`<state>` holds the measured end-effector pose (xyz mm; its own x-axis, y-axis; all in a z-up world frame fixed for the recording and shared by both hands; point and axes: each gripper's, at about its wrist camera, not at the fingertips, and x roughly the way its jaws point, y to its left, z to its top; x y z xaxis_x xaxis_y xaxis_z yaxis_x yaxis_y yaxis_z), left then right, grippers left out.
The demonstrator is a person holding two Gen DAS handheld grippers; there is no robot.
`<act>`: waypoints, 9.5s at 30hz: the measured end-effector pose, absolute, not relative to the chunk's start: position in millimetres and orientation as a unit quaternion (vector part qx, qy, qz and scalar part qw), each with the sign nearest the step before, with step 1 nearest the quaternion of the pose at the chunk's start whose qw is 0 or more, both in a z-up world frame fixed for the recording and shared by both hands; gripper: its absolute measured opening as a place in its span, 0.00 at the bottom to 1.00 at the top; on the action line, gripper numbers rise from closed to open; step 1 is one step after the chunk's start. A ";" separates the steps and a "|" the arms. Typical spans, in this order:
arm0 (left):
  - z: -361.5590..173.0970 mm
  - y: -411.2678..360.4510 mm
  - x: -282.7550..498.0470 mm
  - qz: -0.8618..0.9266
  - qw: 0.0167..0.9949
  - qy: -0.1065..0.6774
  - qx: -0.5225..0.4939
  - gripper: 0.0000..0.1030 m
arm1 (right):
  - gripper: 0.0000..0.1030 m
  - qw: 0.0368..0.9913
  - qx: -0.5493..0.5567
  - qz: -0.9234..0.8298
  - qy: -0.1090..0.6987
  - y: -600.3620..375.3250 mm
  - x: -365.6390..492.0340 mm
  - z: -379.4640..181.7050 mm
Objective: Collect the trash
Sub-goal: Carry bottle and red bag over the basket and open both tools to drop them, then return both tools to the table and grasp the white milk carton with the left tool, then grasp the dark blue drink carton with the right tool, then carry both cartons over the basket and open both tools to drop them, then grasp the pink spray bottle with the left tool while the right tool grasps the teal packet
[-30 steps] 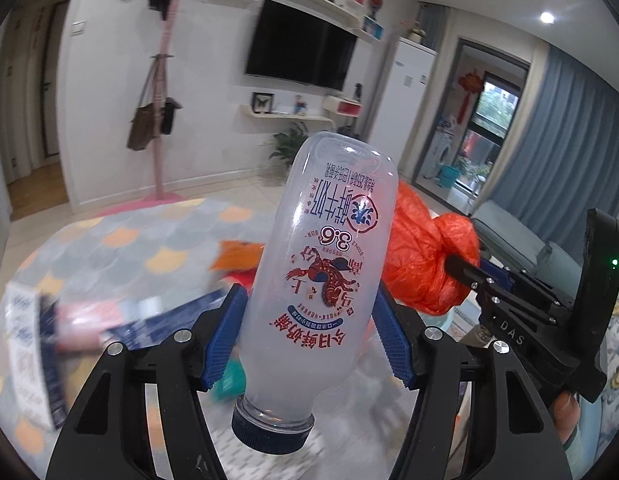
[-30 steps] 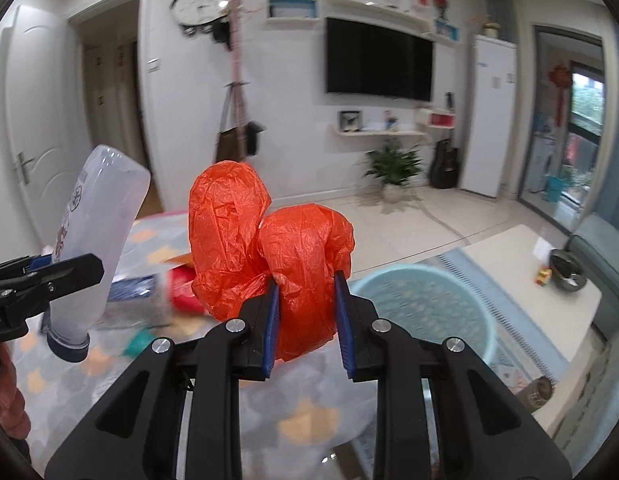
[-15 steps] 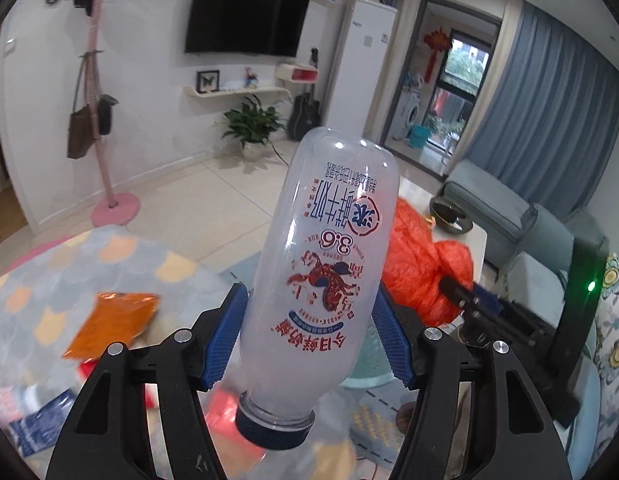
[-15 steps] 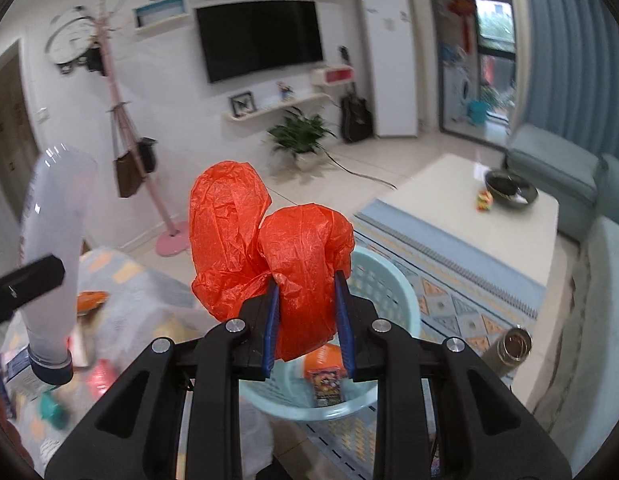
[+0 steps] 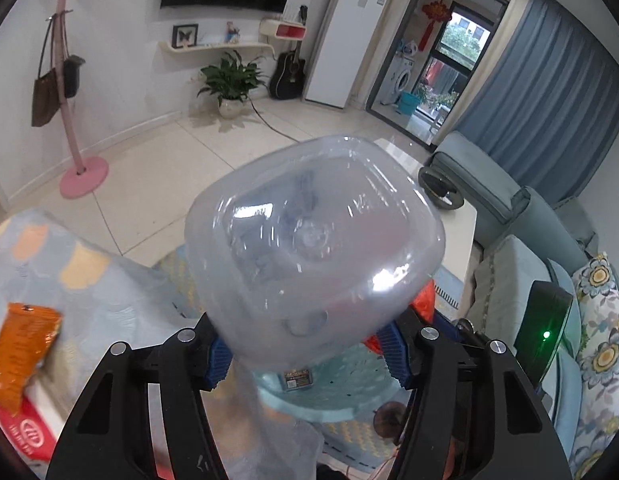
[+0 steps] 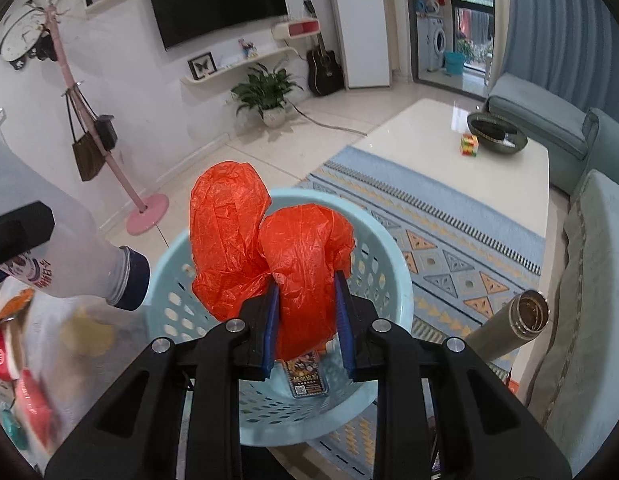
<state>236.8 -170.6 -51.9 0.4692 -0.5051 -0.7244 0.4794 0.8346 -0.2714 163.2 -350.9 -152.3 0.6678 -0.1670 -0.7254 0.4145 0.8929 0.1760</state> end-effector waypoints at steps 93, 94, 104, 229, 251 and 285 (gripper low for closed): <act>-43.4 247.1 39.5 0.026 0.927 0.352 -0.131 0.50 | 0.32 0.891 0.018 0.239 0.384 4.7 131.2 -64.9; -43.7 246.8 38.8 0.026 0.926 0.352 -0.132 0.50 | 0.32 0.892 0.030 0.225 0.391 -1.8 139.7 -66.2; -33.9 259.2 16.3 0.044 0.929 0.337 -0.147 0.50 | 0.33 0.839 0.082 0.307 0.442 5.9 147.9 -83.1; -2.4 -109.2 164.2 -0.247 0.893 0.373 -0.040 0.61 | 0.42 0.901 0.175 -0.026 0.395 -307.3 147.1 -104.9; 16.3 167.1 104.0 -0.037 0.936 0.317 -0.151 0.65 | 0.63 0.907 0.037 0.175 0.382 -76.0 99.8 -58.7; -74.4 166.2 39.3 -0.186 0.863 0.441 -0.161 0.52 | 0.37 0.880 0.020 0.196 0.432 -40.3 96.8 -100.2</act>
<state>39.3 166.2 -74.4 0.5420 -0.4630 -0.7014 0.1787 0.8790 -0.4421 96.8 -40.3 -100.2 0.5508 0.3624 -0.7519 -0.3273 0.9225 0.2048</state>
